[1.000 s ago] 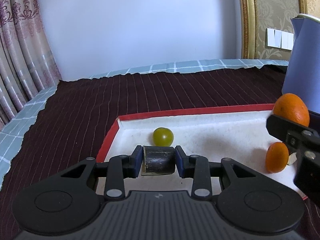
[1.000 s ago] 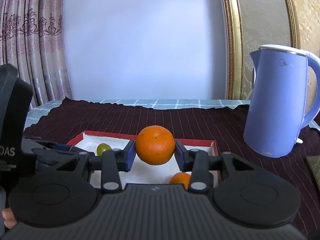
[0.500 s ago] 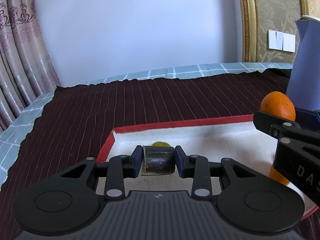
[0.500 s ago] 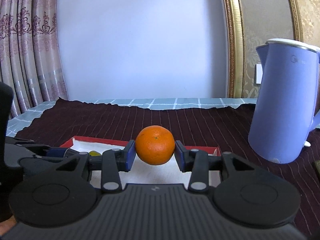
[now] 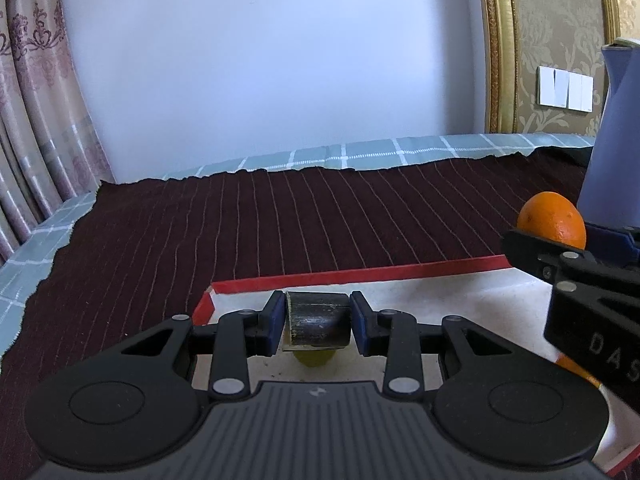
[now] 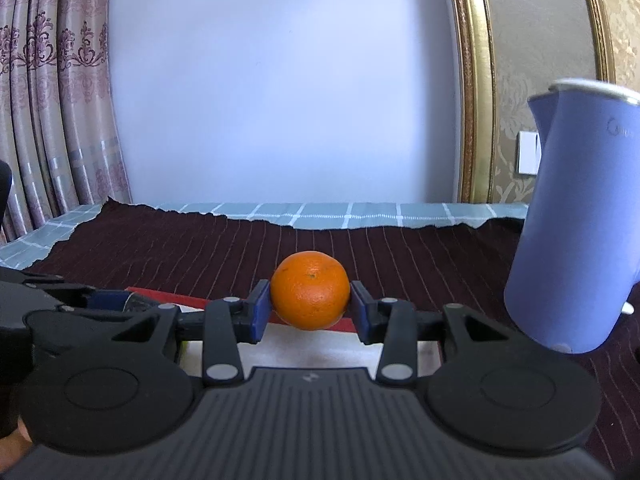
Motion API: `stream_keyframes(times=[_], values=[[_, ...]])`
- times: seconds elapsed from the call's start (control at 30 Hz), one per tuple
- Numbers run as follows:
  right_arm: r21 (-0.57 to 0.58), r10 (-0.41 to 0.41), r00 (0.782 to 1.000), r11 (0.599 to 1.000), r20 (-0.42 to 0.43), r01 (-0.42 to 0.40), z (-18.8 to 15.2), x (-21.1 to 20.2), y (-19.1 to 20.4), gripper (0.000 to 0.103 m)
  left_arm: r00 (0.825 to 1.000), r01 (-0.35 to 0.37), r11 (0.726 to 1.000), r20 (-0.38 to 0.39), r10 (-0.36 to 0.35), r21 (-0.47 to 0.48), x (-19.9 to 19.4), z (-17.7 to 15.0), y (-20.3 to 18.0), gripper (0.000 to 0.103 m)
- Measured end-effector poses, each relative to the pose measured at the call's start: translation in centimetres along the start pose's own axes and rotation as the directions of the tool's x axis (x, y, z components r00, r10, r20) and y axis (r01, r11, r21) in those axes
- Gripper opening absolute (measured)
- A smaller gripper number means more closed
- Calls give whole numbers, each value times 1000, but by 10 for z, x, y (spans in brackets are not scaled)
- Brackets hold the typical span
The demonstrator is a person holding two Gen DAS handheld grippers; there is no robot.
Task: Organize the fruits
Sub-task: 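Carry the dark cylinder with the left tool while the right carries the orange over the tray, then open the left gripper releasing the cylinder into the tray while the right holds the orange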
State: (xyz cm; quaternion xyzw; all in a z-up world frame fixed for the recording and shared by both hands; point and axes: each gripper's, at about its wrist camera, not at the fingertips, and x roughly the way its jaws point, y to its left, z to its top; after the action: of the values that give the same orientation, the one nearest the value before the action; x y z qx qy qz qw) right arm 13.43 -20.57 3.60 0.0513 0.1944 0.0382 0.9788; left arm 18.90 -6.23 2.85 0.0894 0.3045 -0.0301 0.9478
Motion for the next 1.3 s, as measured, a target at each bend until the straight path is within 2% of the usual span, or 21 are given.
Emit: stream_keyframes(times=[0.3,0.53,0.83,1.3], values=[[3,7,1000,1000,-22,-7,-10,3,1,39,1000,24,1000,0,-24,-14,2,-5,6,34],[-28,-13,999,1000,-34,12,-17,5,6,39,1000,-4,1000,28,4,16,-1,-11,4,34],[-46,-24,999,999,-39,23,-20,4,8,39,999,-25,1000,35,25,-3,0,-14,10,34],[-45,-19,998,999,-58,17,-23,8,8,39,999,-40,999,10,40,-19,8,-15,13,33]])
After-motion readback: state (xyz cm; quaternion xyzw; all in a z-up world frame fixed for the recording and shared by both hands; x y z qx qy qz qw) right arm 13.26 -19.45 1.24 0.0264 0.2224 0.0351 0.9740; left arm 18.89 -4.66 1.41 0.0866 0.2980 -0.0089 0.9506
